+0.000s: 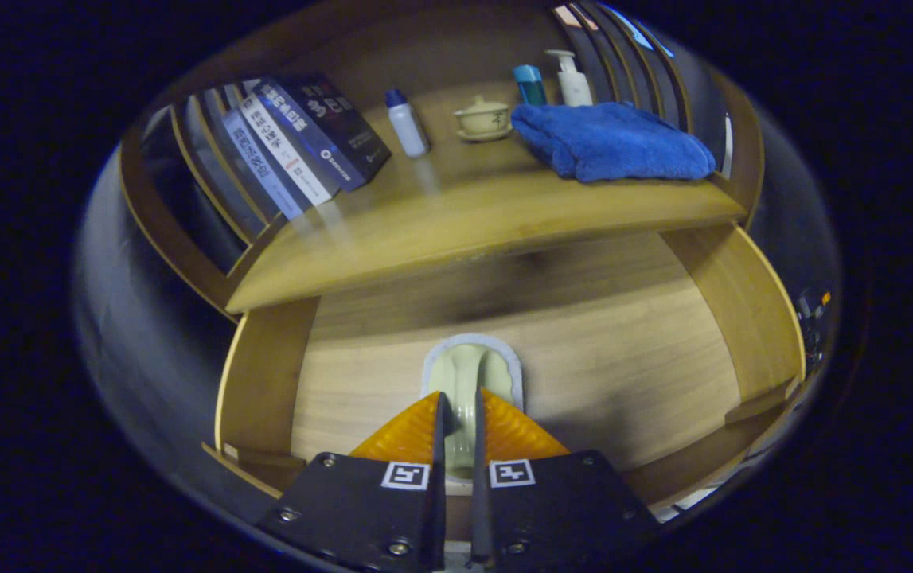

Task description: Pull open the drawer, take out the items inside it, and place them on the countertop above the cabinet.

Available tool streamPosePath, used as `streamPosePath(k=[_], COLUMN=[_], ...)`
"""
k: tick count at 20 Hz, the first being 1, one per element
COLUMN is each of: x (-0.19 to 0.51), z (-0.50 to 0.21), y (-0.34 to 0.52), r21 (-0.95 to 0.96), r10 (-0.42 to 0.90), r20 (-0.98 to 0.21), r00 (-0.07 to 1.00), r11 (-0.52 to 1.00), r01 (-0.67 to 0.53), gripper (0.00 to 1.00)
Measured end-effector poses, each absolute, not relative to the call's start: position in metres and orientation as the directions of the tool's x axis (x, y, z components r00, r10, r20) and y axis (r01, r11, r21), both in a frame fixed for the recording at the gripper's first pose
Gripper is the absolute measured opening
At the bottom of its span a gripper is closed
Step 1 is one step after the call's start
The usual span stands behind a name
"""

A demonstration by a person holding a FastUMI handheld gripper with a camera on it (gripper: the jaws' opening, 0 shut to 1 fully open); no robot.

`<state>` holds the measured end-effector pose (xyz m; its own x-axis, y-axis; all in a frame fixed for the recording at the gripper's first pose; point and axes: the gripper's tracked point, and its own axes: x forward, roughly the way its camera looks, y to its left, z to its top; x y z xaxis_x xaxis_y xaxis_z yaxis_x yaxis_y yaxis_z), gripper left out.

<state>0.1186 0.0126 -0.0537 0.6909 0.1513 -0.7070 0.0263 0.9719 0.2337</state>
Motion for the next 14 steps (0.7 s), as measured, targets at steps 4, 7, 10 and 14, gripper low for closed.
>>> streamPosePath(k=[4, 7, 10, 14], x=[0.115, 0.118, 0.114, 0.120], z=[-0.009, 0.033, 0.076, 0.120], y=[0.017, 0.017, 0.019, 0.020], r21=[0.252, 0.215, 0.192, 0.131], r10=[0.179, 0.172, 0.185, 0.175], r20=[-0.626, -0.513, -0.389, -0.268], r00=[0.759, 0.841, 0.902, 0.947], r11=[0.967, 0.974, 0.974, 0.981], r01=[-0.021, -0.068, -0.117, -0.144], gripper=[0.13, 0.13, 0.13, 0.13])
